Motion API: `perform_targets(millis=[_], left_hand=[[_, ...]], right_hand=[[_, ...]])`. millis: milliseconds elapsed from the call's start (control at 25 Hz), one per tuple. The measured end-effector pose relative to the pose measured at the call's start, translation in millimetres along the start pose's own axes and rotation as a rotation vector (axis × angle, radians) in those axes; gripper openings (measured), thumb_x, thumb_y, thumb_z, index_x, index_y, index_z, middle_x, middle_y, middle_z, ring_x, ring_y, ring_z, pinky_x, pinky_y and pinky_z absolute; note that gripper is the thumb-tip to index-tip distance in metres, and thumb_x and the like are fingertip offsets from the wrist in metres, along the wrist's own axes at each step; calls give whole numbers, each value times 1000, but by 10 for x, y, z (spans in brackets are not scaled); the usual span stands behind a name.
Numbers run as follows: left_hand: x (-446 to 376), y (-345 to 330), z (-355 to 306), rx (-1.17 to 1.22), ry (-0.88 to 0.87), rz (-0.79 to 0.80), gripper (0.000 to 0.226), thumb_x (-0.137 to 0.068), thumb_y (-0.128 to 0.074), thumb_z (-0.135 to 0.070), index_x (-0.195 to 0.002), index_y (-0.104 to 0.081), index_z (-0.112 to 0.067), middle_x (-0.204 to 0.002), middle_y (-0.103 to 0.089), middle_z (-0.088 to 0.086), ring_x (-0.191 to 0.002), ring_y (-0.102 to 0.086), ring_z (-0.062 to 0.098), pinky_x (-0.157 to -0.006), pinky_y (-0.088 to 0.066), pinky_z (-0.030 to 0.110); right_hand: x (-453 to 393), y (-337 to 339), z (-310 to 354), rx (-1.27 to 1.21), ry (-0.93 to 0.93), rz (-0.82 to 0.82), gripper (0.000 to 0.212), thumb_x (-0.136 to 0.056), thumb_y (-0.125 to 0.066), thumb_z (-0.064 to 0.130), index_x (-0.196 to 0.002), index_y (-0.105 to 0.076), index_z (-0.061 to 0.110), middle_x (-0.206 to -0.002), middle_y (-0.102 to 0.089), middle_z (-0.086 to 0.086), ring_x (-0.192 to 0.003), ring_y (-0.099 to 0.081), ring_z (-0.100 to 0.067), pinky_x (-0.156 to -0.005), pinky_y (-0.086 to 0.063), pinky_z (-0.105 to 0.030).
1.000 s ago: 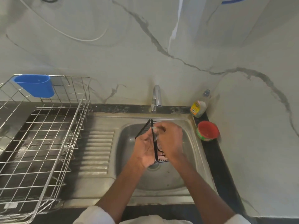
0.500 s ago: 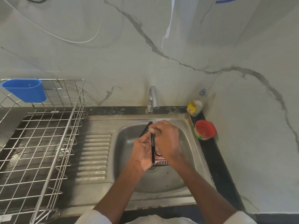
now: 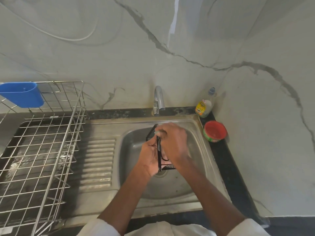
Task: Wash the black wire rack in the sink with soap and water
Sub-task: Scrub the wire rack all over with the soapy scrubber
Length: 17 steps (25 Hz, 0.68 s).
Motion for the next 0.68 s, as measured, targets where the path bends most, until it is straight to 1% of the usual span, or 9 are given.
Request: perform_targets(millis=[80,200,240,320,400,480,520,600,680], left_hand=[[-10,12,1,30,-11,-13,49,-109,-44,-50,-112,-75,-12,-103,-72,11,-94,-71,29,-82,-55,41],[-17,57,35,28,-23,-92,69,-106,-34,-71,-113,-75,-16,-105,-75,12,-96,-74,30,-81,-60,40],[-16,74,16,35,-29,-93,78,-103,-31,-78,-112,-77,-16,-105,-76,12,-98,-74,30,-84,-59,40],[-42,125,-73,32,-55,-98,92,-97,-26,-87,-114,-80,-14,-111,-75,15,-101,-70,31,-90,-53,40],[-65,207,-114,56,-78,-120,97,-93,-28,-91,-119,-76,-11,-112,-72,15,-102,-68,30,-96,-51,42],[-96,255,-111,71,-74,-104,103,-87,-38,-94,-123,-70,-3,-112,-70,17,-114,-67,33,-117,-46,49],[-84,248,-105,70,-69,-95,107,-85,-40,-95,-126,-69,-1,-113,-70,18,-120,-65,34,-124,-40,51],[-36,219,-88,54,-89,-91,104,-87,-39,-94,-126,-72,-3,-118,-70,17,-126,-64,35,-124,-39,50],[5,150,-46,50,-81,-51,99,-88,-43,-91,-136,-69,-9,-138,-67,17,-137,-60,35,-126,-34,51]], right_hand=[[106,10,-15,4,1,34,29,-89,-65,-5,-98,-81,17,-95,-74,4,-84,-66,-8,-69,-40,1],[124,30,-5,5,16,-43,28,-87,-65,-6,-96,-81,15,-96,-75,2,-84,-68,-10,-70,-39,-1],[179,-8,-10,6,53,-27,29,-85,-66,-8,-94,-81,15,-95,-75,1,-83,-68,-11,-70,-45,-6],[322,-71,-57,-19,81,-9,30,-82,-66,-8,-92,-80,16,-91,-73,2,-80,-68,-13,-68,-57,-26],[394,-80,-94,-61,114,-22,24,-85,-62,1,-93,-80,16,-90,-73,3,-80,-68,-14,-68,-59,-36],[493,-112,-8,-60,221,17,26,-84,-57,11,-92,-81,16,-87,-73,3,-79,-68,-16,-69,-59,-38],[519,-126,48,-69,232,44,27,-82,-57,9,-92,-81,17,-87,-73,3,-79,-68,-16,-69,-59,-39],[407,-130,106,-81,171,19,29,-82,-58,1,-94,-80,17,-89,-73,2,-82,-69,-17,-69,-59,-40],[204,-127,157,-59,80,-16,29,-88,-60,-4,-97,-79,15,-93,-73,1,-88,-69,-17,-72,-58,-38]])
Point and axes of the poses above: each hand's wrist, its own x-axis away from the middle knuckle, its own y-axis out of the back of the hand, z = x × y, the point moved 5 cm from there along -x, towards the middle knuckle
